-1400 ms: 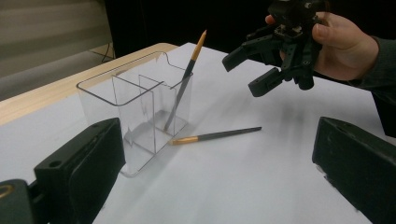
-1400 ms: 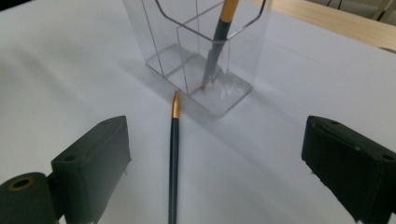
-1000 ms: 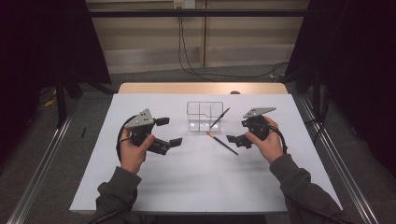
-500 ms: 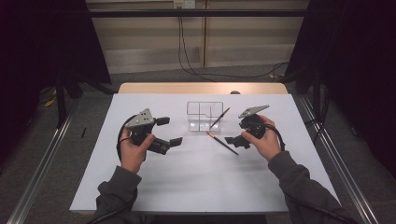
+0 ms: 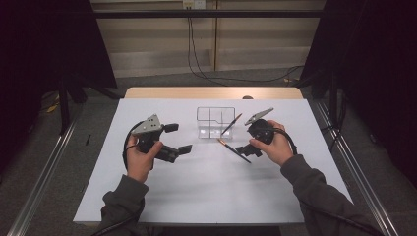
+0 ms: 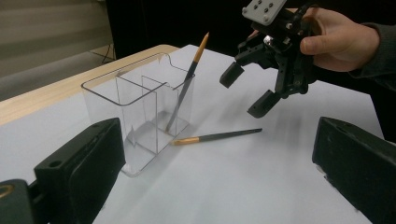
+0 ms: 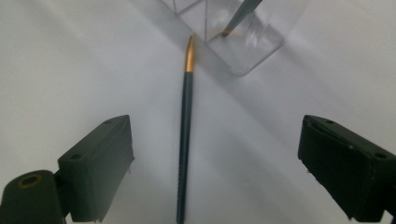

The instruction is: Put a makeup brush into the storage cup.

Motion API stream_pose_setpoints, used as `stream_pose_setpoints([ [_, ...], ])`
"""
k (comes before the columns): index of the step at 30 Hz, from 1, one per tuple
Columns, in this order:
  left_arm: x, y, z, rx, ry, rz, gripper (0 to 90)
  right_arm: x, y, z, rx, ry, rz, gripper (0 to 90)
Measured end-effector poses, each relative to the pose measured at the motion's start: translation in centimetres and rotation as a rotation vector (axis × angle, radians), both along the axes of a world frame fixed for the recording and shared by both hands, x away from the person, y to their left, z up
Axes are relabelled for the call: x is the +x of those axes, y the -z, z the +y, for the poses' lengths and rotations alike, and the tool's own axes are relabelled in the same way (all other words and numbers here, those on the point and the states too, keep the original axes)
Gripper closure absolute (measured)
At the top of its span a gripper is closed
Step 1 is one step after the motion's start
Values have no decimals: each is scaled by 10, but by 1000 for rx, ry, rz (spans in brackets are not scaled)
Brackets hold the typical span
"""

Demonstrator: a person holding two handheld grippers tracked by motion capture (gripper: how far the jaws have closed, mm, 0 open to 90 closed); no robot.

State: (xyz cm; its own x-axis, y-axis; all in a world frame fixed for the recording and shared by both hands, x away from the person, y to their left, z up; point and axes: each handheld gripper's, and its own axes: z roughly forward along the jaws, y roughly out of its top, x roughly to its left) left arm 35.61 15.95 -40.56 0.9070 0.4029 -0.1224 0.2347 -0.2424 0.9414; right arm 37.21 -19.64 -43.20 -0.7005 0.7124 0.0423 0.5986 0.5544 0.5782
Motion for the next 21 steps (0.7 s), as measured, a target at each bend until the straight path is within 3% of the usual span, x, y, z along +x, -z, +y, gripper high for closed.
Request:
stream_pose_setpoints([
  [21, 1, 0, 2, -20, 10, 4, 20, 10, 4, 24, -98, -65, 94, 103],
])
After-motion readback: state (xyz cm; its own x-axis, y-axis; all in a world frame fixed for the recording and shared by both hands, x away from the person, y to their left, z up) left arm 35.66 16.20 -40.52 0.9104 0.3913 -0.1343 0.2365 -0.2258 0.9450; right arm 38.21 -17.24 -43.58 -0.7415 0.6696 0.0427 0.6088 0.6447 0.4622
